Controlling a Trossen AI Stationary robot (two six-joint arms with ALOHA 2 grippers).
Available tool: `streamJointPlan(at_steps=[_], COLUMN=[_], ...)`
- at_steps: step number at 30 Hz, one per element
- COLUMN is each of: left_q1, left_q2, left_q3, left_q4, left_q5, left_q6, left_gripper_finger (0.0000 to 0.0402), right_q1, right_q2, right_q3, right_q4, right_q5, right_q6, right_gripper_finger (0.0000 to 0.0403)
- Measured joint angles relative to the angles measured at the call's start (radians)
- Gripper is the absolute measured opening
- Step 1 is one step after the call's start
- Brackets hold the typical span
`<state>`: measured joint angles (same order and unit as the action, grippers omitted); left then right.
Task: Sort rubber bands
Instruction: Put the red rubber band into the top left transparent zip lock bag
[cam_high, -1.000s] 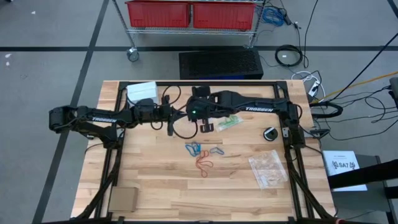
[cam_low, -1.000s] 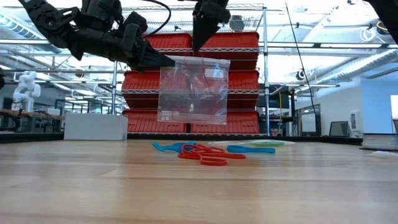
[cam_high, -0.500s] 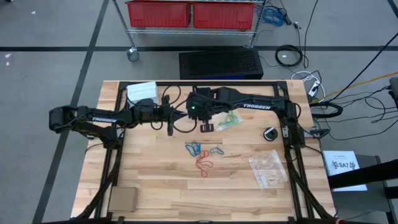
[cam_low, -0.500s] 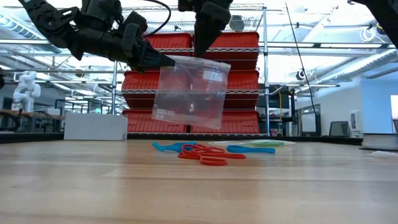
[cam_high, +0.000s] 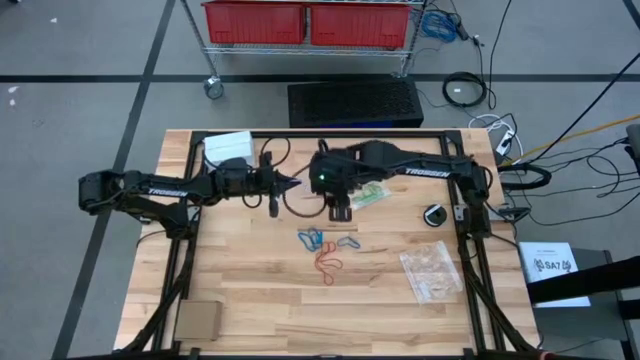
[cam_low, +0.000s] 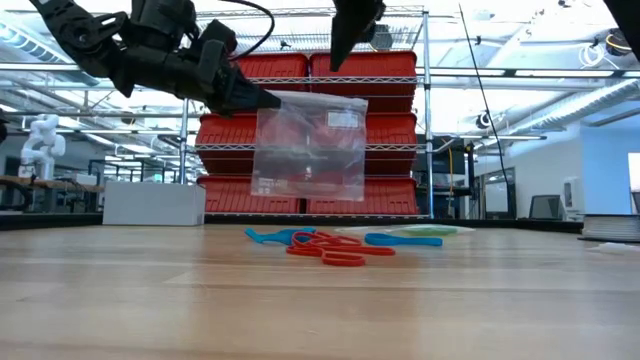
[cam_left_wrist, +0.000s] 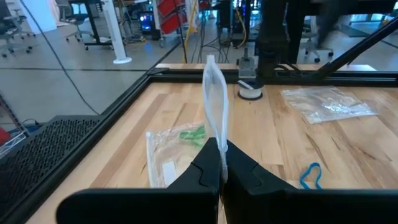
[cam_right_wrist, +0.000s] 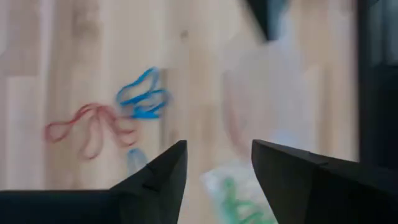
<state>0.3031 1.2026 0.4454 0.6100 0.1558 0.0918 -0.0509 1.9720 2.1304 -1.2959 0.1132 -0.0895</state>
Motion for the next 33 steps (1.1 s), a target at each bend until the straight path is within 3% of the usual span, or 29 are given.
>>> streamJointPlan(at_steps=[6,11,16,23,33], left_q1=[0.018,0.018,0.018,0.018,0.018], left_q2=[0.0,0.0,0.0,0.0,0.0], left_q3=[0.0,0.0,0.0,0.0,0.0], left_q4=[-0.025,-0.025,-0.025,-0.02,-0.024], left_q5=[-0.004,-0.006,-0.007,-0.007,-0.007], left_q6=[0.0,0.0,0.001,0.002,0.003], left_gripper_finger=[0.0002,0.0002,0.0002,0.0002,0.0002], right_q1=[0.066,0.087,0.087,0.093,0.12], right_q2=[0.0,0.003,0.003,0.009,0.017], right_q3=[-0.195,-0.47,-0.648,-0.759,-0.792], right_q4=[0.034,0.296,0.5,0.747,0.797], right_q5=[-0.096,-0.24,-0.253,-0.269,-0.285], right_q6=[0.028,0.024,0.02,0.039,0.063], right_gripper_finger=[0.0174,0.0176,0.018,0.0181,0.0181])
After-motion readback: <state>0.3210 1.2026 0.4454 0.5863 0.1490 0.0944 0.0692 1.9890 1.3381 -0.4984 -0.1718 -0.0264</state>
